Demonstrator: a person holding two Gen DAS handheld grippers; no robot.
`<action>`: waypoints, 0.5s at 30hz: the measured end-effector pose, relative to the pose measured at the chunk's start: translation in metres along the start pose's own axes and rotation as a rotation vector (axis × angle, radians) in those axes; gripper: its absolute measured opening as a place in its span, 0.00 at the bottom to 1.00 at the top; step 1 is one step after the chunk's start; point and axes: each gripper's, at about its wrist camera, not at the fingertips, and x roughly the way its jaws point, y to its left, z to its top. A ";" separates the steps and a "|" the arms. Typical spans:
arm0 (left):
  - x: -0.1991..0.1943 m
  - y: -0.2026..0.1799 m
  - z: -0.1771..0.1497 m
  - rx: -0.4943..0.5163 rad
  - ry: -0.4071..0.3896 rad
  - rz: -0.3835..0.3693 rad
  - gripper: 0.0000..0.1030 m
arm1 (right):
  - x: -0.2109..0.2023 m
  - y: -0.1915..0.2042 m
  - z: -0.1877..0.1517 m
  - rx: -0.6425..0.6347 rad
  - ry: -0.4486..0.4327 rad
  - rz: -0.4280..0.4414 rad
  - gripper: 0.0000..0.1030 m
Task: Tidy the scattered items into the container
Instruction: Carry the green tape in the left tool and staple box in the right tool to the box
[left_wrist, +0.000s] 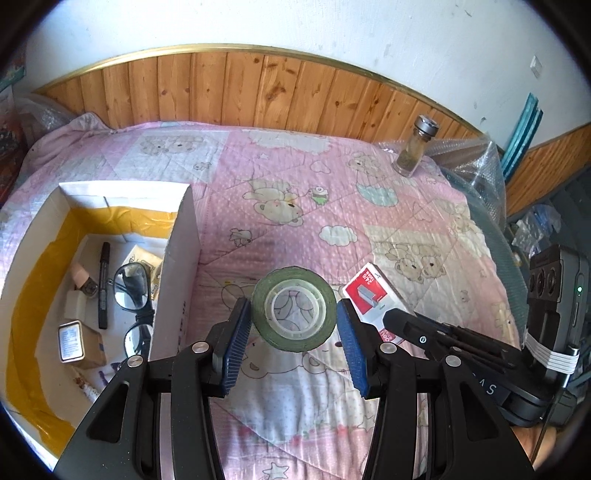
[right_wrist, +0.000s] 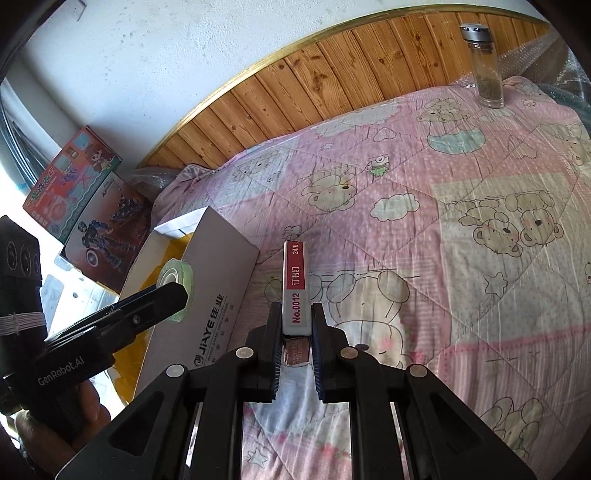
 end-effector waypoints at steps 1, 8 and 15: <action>-0.004 0.001 -0.002 -0.002 -0.005 0.001 0.48 | -0.002 0.004 -0.002 -0.004 -0.002 0.001 0.15; -0.029 0.013 -0.015 -0.035 -0.040 -0.001 0.48 | -0.015 0.031 -0.015 -0.055 -0.004 0.011 0.15; -0.049 0.038 -0.029 -0.085 -0.050 -0.007 0.48 | -0.015 0.064 -0.026 -0.121 0.012 0.031 0.15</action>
